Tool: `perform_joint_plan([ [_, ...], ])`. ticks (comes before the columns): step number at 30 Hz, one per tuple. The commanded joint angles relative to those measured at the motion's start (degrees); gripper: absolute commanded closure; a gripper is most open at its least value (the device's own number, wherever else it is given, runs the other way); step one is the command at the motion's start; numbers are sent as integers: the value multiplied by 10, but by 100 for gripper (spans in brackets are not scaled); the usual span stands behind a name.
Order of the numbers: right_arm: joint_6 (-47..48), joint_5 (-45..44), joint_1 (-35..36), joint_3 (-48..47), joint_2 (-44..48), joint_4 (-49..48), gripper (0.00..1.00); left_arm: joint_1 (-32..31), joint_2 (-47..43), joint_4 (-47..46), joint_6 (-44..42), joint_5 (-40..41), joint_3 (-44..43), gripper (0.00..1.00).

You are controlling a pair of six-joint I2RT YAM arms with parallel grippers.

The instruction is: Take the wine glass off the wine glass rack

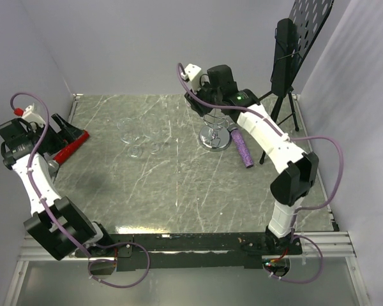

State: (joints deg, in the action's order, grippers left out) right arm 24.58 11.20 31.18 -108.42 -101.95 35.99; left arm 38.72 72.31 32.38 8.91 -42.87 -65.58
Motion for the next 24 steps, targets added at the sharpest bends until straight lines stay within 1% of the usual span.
perform_joint_plan([
  [1,0,-13,-11,-63,-41,28,50,-8,6,-14,5,-21,-34,0],
  [5,-8,-20,-16,-117,-89,63,51,-12,16,-21,21,-19,-50,0],
  [7,-10,-24,-16,-126,-97,71,52,-12,17,-35,30,-19,-46,0],
  [13,-15,-29,-16,-93,-84,70,52,-19,19,-61,52,-11,-35,0],
  [19,-8,-33,-16,-83,-71,82,54,-29,14,-82,72,2,-23,0],
  [21,-4,-39,-16,-74,-61,78,53,-38,7,-86,75,11,-24,0],
  [23,1,-50,-16,-58,-45,65,46,-51,-7,-93,80,28,-16,0],
  [24,4,-55,-16,-51,-36,59,46,-57,-15,-101,85,33,-10,0],
])
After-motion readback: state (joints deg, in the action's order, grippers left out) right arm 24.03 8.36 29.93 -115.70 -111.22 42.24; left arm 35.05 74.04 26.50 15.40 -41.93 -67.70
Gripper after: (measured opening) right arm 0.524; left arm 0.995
